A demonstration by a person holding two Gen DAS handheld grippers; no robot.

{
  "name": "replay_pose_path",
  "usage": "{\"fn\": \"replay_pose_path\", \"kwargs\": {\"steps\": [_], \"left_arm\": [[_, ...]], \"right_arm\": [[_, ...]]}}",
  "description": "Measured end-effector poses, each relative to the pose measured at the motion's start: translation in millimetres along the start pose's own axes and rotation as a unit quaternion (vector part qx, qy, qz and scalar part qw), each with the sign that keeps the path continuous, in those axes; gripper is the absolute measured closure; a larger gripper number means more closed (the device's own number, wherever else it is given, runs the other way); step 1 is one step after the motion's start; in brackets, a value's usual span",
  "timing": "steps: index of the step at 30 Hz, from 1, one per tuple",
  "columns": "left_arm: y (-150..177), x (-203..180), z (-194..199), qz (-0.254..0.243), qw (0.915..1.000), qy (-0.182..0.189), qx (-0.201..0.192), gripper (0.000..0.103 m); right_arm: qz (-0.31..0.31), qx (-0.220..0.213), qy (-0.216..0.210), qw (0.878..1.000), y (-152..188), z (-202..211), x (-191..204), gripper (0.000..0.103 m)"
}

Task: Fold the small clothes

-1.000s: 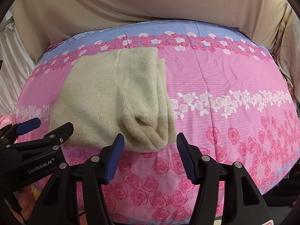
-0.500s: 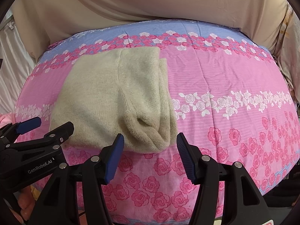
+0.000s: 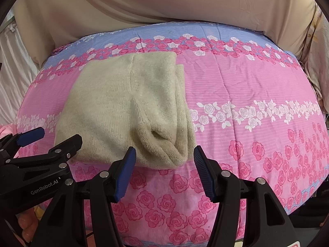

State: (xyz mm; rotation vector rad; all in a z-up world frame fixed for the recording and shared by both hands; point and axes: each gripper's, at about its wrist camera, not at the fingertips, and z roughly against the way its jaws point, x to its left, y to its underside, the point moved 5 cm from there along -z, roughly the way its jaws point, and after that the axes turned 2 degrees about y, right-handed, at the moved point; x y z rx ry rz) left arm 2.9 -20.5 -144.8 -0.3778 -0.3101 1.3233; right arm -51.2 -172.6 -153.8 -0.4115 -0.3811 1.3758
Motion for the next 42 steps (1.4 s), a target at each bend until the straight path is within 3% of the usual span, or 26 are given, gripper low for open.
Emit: {"fn": "replay_pose_path", "kwargs": {"steps": [21,28,42], "left_arm": [[-2.4,2.4,-4.1,0.001,1.0000,0.001,0.005,0.014],[-2.0,7.2,-4.5,0.029,0.9988,0.038,0.005,0.007],[-2.4,4.1,-0.7,0.025,0.9994,0.024,-0.002,0.007]], "right_arm": [[0.001,0.003,0.000,1.000,-1.5,-3.3,1.2,0.046],[-0.001,0.004,0.001,1.000,-1.3,-5.3,0.2,0.046],[0.000,0.002,0.001,1.000,-0.3,-3.1,-2.9,0.046]]}}
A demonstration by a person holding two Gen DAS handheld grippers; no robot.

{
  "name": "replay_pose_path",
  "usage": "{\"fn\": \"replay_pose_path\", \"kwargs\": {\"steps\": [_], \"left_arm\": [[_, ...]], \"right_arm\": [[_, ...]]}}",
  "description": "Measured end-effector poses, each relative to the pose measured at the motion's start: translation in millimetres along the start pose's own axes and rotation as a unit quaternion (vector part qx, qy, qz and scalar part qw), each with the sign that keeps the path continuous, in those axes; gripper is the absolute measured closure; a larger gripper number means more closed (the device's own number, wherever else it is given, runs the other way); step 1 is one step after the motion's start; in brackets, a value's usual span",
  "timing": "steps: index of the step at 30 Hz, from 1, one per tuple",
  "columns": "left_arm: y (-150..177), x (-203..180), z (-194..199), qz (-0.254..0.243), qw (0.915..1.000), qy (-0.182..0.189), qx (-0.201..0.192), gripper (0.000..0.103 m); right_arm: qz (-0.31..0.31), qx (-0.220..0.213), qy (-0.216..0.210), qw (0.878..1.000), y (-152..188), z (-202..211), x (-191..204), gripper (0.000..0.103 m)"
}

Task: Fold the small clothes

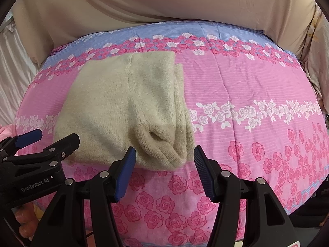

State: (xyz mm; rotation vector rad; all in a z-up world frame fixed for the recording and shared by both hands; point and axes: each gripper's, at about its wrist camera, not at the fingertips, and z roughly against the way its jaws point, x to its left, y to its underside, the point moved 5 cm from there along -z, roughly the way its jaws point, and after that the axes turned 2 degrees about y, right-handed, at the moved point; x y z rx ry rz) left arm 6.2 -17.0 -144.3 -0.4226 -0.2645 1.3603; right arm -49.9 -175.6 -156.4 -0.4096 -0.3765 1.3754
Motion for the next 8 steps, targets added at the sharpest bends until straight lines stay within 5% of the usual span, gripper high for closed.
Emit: {"fn": "replay_pose_path", "kwargs": {"steps": [8], "left_arm": [[0.6,-1.1,0.0,-0.002,0.9999,-0.016,0.002,0.007]], "right_arm": [[-0.003,0.000,0.000,1.000,1.0,1.1,-1.6,0.046]]}}
